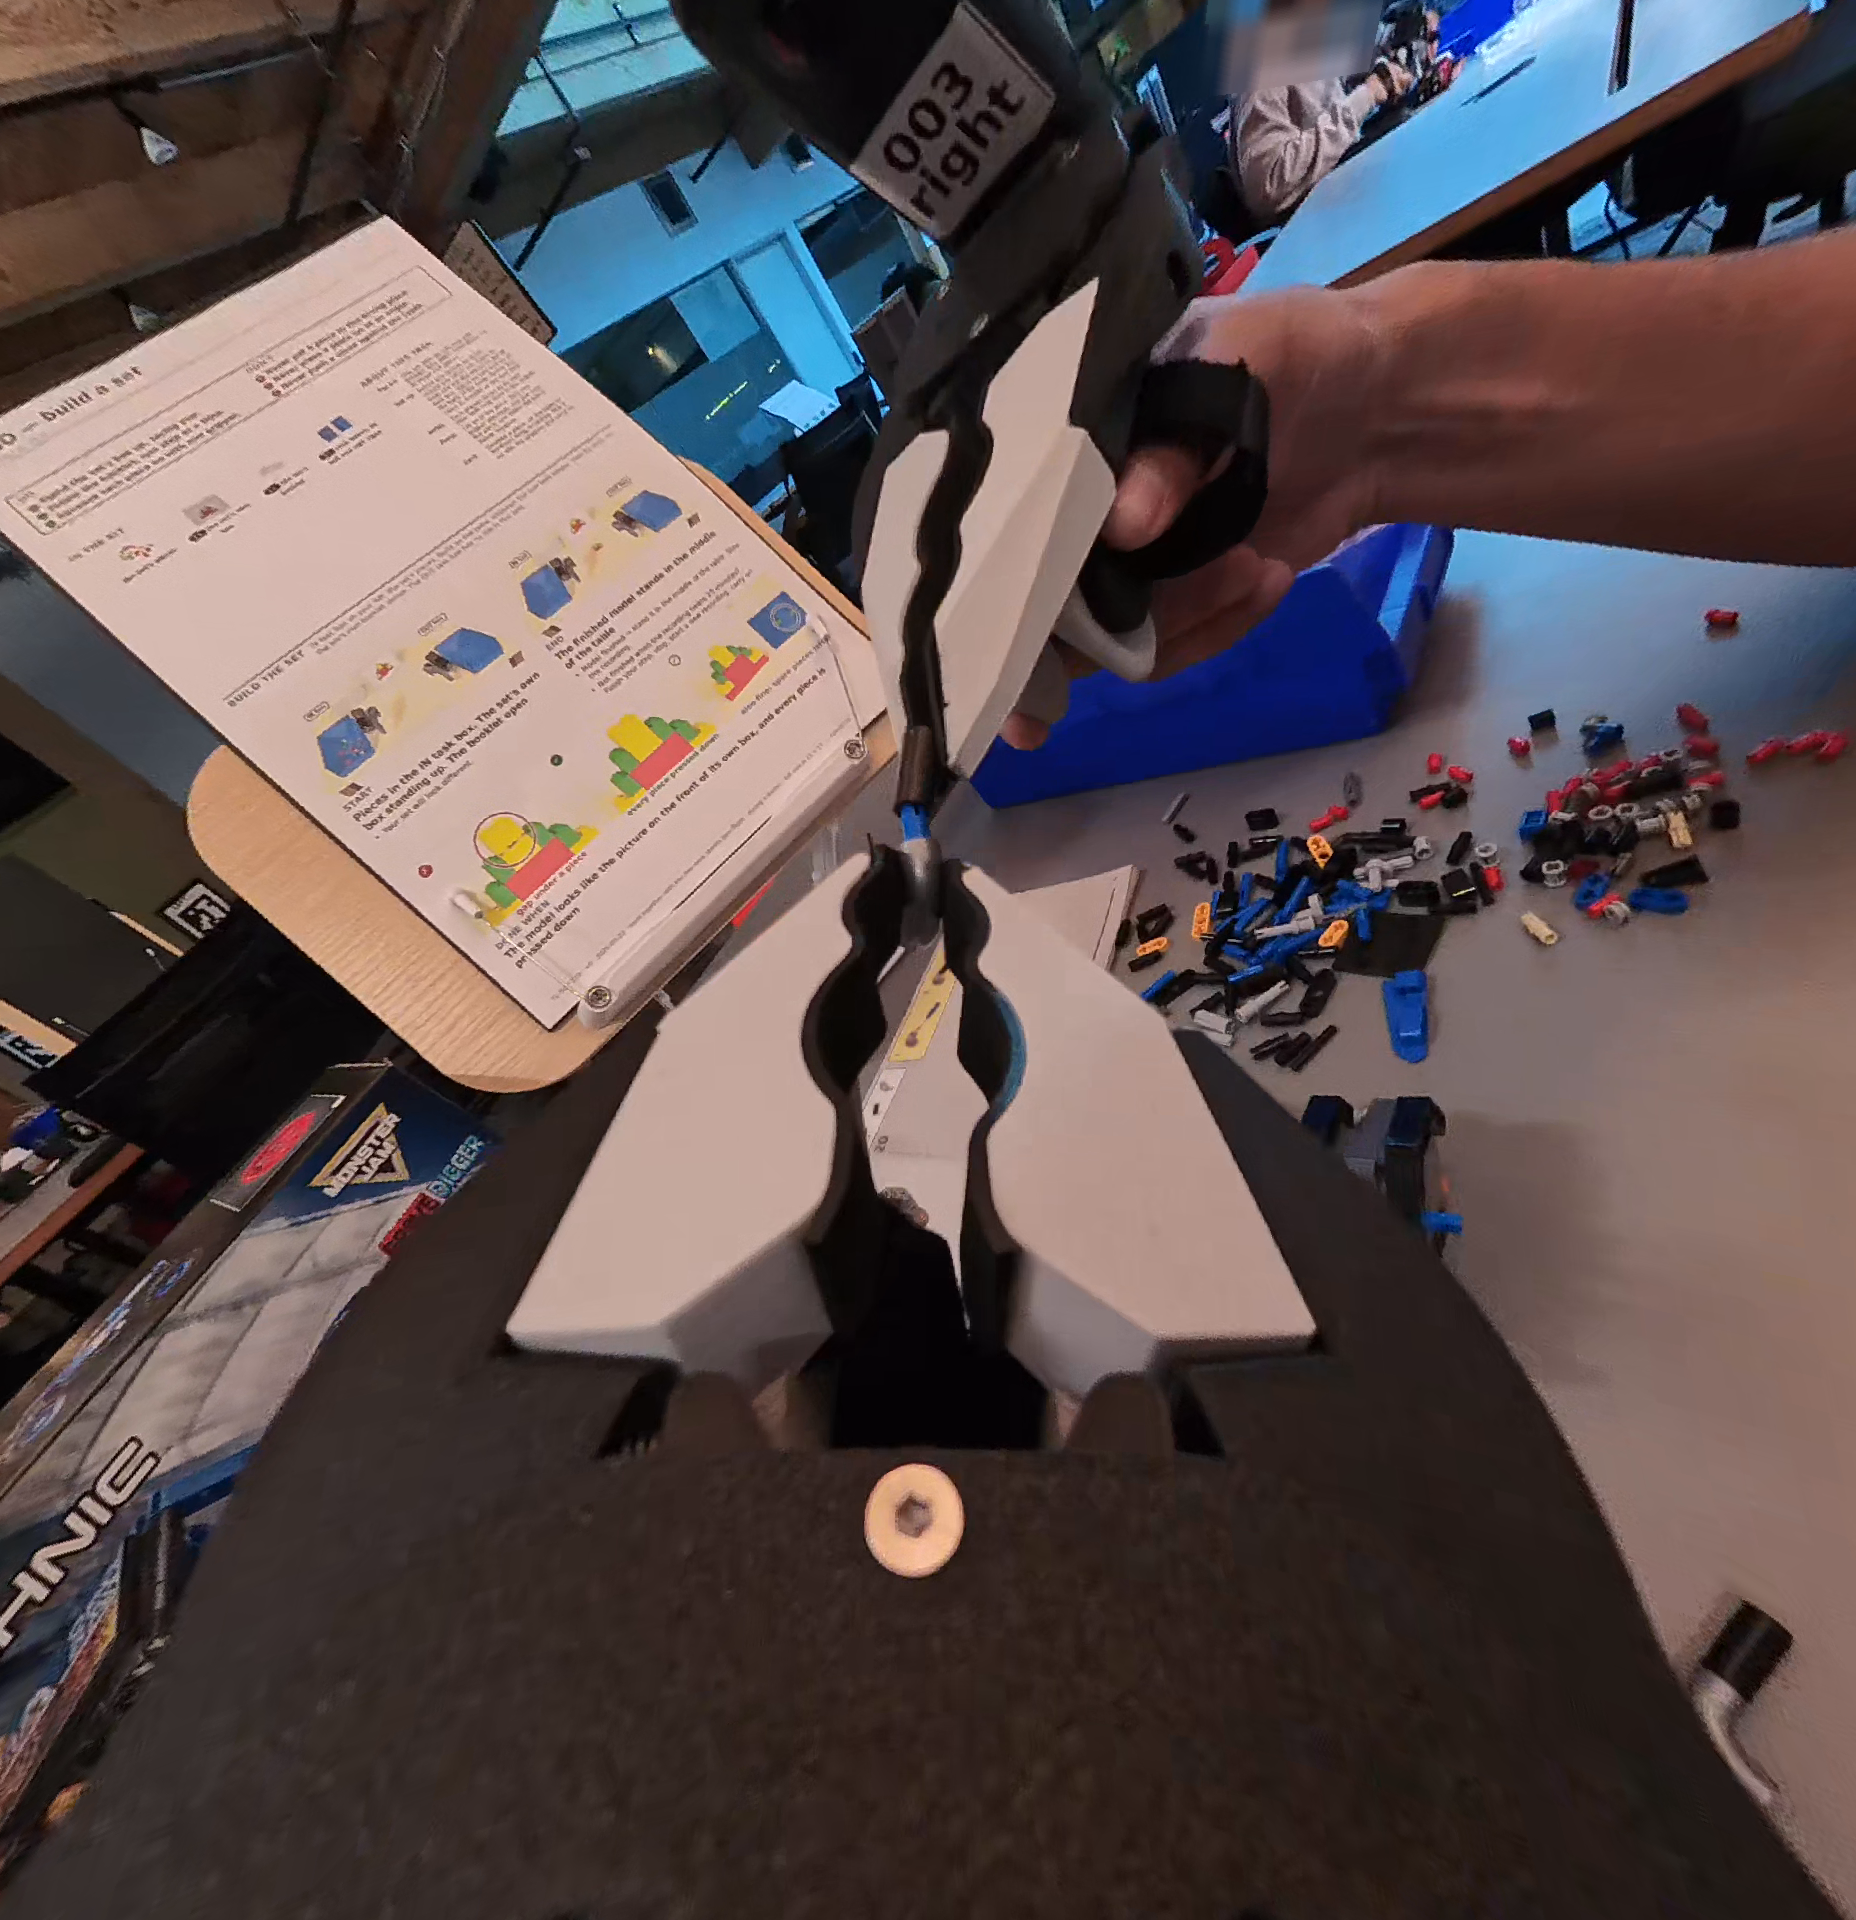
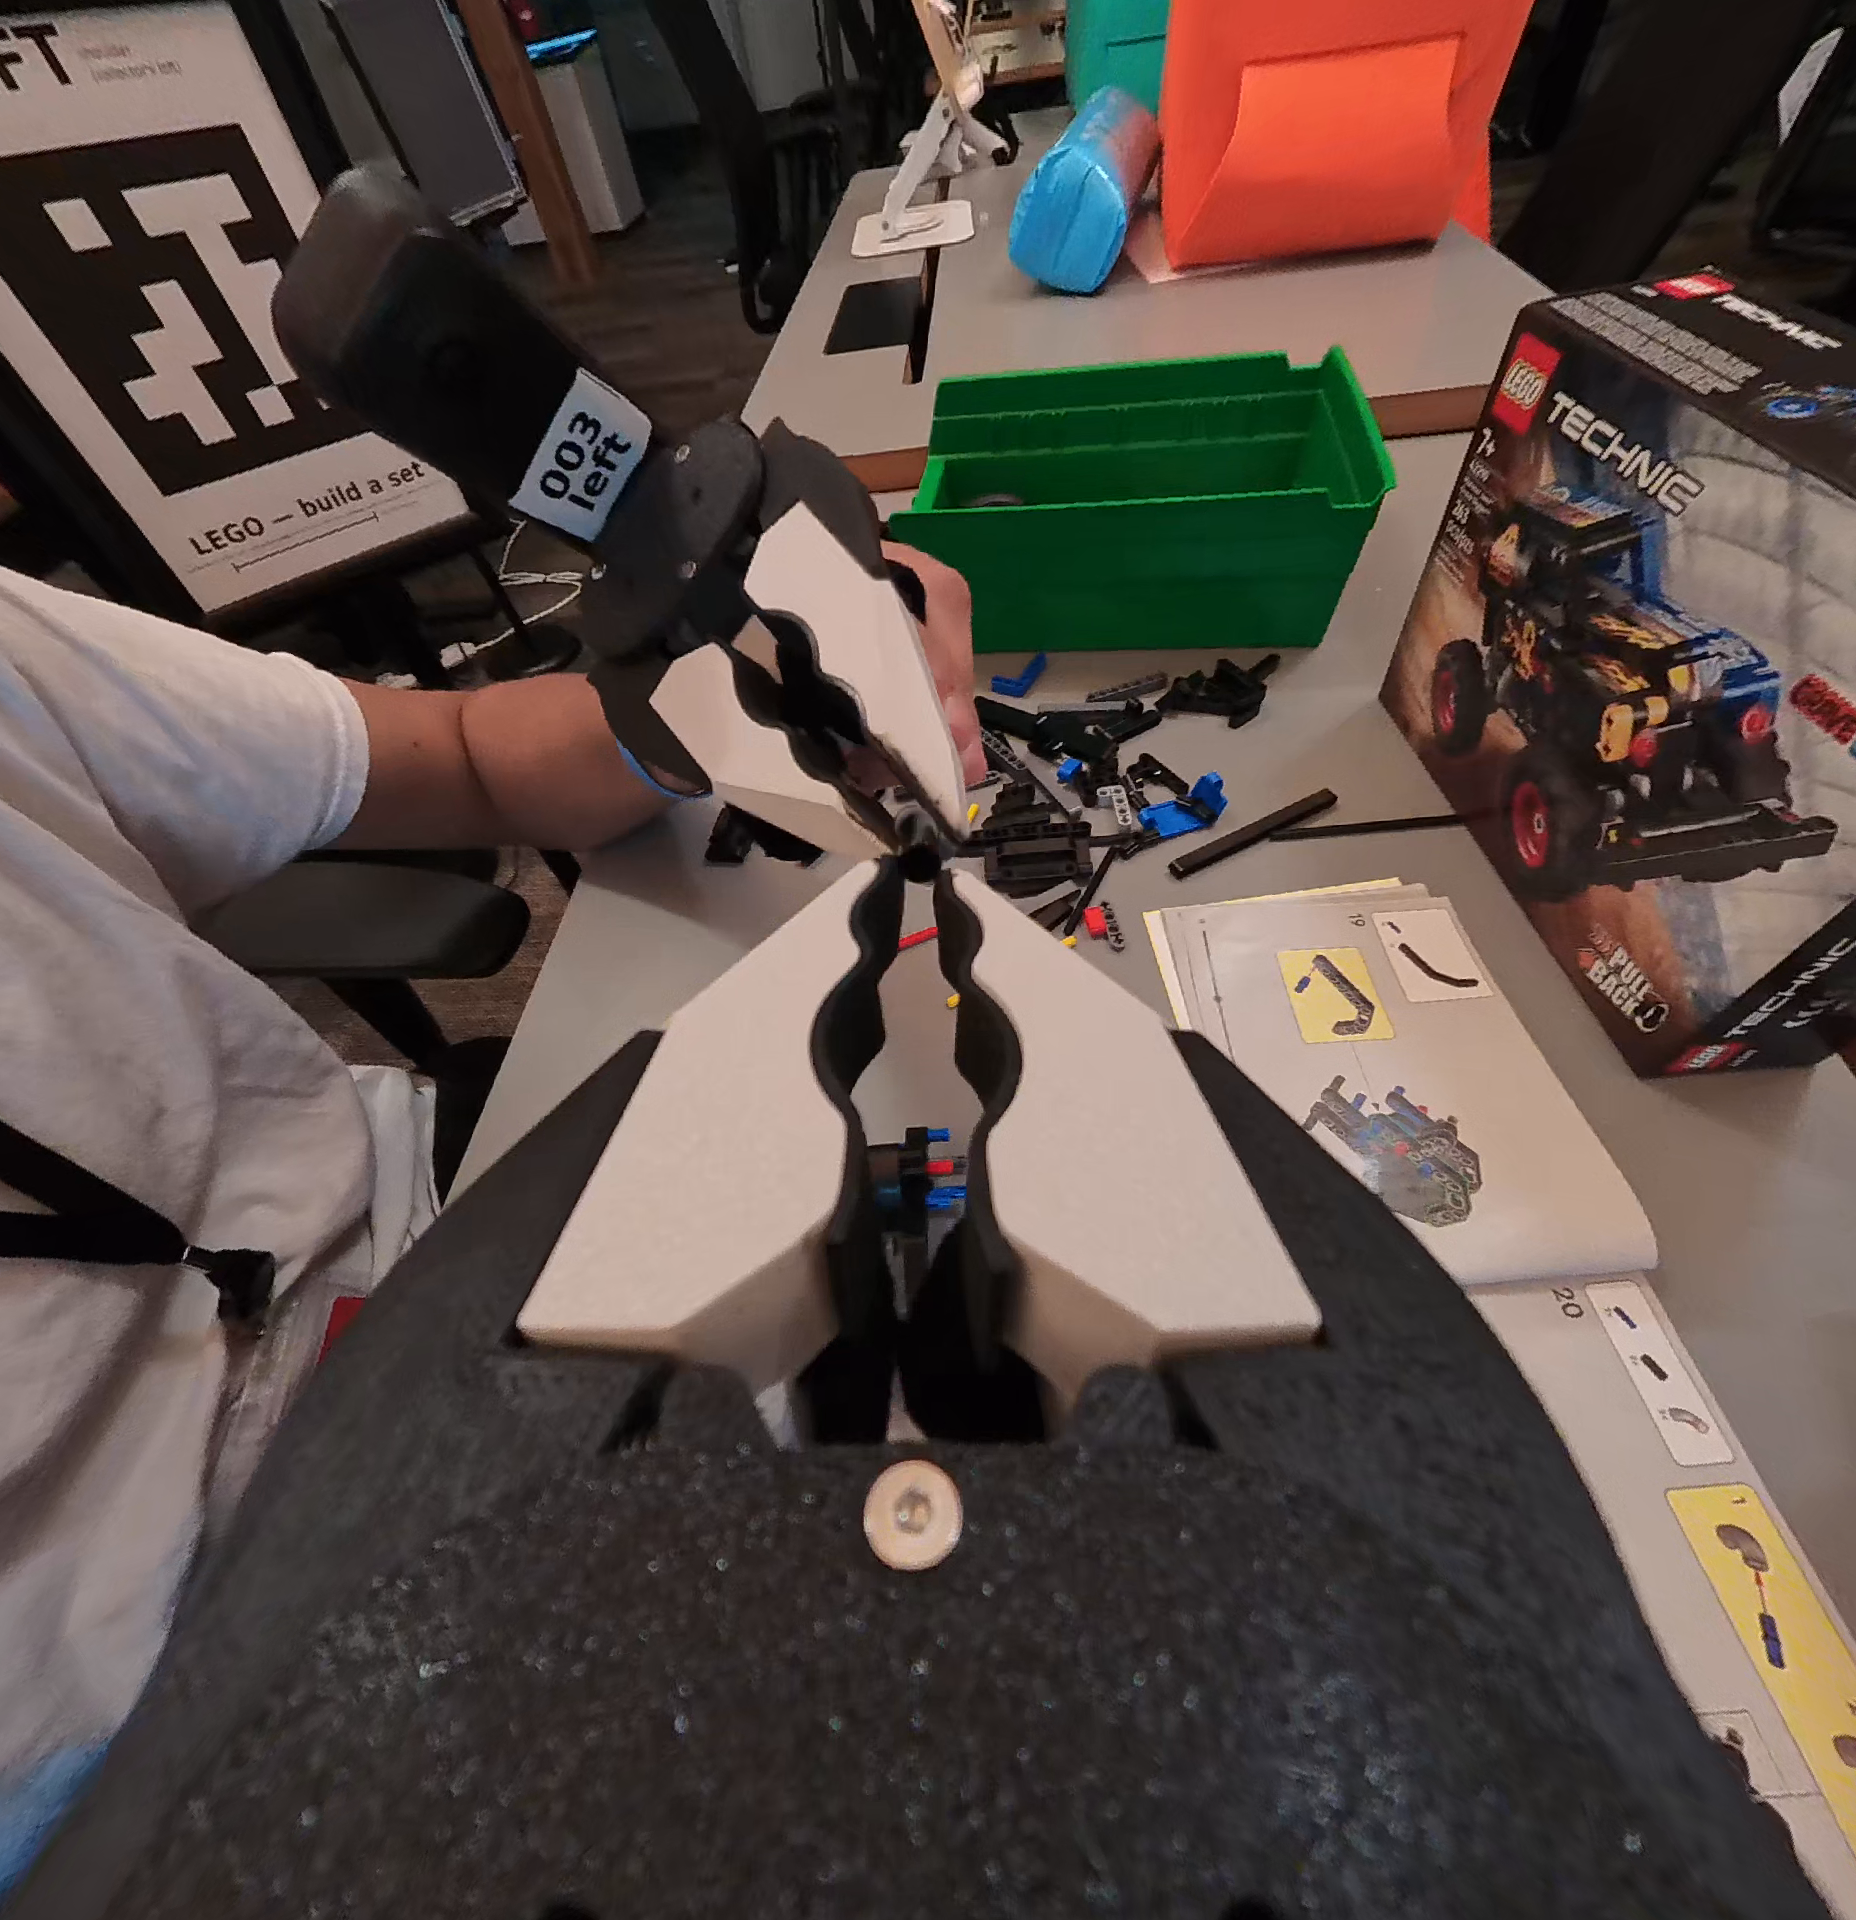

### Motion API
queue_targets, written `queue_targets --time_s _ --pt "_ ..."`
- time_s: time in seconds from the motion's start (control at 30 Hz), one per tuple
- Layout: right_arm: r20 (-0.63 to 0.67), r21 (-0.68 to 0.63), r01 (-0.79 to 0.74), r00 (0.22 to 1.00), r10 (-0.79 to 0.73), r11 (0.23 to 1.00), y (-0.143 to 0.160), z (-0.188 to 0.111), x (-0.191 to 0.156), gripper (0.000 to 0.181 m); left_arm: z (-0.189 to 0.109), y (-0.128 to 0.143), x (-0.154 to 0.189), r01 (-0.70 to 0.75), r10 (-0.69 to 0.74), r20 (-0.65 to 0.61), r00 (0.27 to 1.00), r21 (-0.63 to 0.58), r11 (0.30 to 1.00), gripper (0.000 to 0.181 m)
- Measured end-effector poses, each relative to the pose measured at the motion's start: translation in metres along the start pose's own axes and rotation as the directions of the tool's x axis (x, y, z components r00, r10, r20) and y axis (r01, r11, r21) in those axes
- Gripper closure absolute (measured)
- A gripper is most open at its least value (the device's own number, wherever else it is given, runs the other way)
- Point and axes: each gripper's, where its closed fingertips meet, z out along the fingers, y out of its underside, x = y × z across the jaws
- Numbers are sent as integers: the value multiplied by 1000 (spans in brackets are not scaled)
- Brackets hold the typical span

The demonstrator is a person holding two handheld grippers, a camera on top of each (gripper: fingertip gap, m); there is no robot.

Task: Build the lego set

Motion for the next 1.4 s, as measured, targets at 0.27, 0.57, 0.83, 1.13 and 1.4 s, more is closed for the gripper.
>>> queue_targets --time_s 0.27,0.57,0.83,1.13,1.4 --pt "39 -84 -56 997 59 995 21 1 2 177 7 18 15 -45 39 -82 996 -72 996 175" --pt "-35 -271 -135 991 130 953 107 -3 -41 181 -24 41 84 -52 6 -233 972 -191 980 175" --pt "-232 -185 -127 969 82 974 131 -23 -11 170 -82 100 63 218 -254 -79 964 -313 924 175" --pt "-145 -231 79 983 -114 970 100 76 68 151 -126 124 -42 277 -205 232 951 -337 900 175" --pt "214 -375 195 969 -120 906 119 163 81 146 -173 135 -41 367 -296 314 902 -197 909 175"
